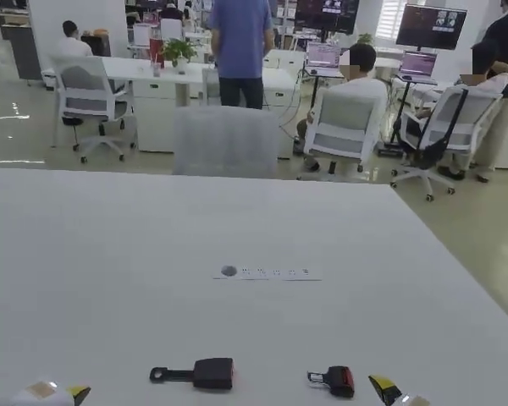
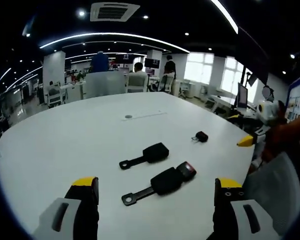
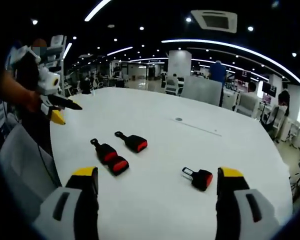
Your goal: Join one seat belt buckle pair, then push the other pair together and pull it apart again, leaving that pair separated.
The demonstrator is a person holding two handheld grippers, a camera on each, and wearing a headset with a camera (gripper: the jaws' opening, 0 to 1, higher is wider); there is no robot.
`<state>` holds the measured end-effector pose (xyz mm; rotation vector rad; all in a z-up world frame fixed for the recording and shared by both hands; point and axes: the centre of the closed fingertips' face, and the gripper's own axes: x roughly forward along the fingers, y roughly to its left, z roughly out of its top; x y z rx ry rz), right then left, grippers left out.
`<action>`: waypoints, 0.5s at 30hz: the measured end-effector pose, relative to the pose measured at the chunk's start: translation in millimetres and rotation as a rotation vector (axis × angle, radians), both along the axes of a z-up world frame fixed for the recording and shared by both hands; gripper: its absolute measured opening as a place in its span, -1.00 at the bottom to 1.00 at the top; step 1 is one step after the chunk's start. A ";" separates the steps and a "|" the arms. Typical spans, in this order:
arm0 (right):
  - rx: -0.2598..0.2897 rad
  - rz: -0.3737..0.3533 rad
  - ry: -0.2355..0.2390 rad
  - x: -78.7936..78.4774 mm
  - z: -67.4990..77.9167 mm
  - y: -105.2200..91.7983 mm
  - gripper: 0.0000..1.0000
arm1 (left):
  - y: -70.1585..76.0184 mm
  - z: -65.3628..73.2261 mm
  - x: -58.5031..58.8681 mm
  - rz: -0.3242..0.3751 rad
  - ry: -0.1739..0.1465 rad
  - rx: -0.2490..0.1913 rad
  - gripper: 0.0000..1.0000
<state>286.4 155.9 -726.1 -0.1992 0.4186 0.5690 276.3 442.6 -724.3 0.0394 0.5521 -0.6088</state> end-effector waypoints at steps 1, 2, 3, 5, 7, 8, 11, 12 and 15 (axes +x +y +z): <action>0.001 -0.002 -0.002 -2.1 1.1 -0.3 1.00 | 1.1 0.2 -2.3 -0.005 -0.003 -0.002 0.98; 0.000 -0.006 -0.007 -5.1 3.2 -0.7 1.00 | 2.4 0.3 -5.4 -0.011 -0.005 -0.005 0.97; 0.001 -0.007 -0.010 -7.0 4.6 -0.9 1.00 | 3.4 0.2 -7.2 -0.013 -0.006 -0.006 0.97; -0.002 -0.008 -0.018 -11.6 7.5 -2.7 1.00 | 5.0 0.8 -11.2 -0.015 -0.011 -0.010 0.97; 0.004 -0.020 -0.022 -15.7 10.5 -8.3 1.00 | 5.6 1.4 -13.9 -0.012 -0.011 -0.016 0.97; 0.009 -0.027 -0.023 -16.8 11.3 -10.8 1.00 | 5.8 2.4 -15.4 -0.010 -0.012 -0.020 0.97; 0.014 -0.044 -0.021 -21.1 9.9 -19.3 1.00 | 4.0 6.7 -20.2 -0.016 -0.023 -0.032 0.98; 0.015 -0.048 -0.017 -22.5 8.6 -21.1 1.00 | 3.7 7.3 -20.9 -0.021 -0.027 -0.029 0.98; 0.009 -0.056 -0.006 -26.3 4.0 -25.3 1.00 | 5.8 8.4 -19.8 -0.023 -0.043 -0.019 0.98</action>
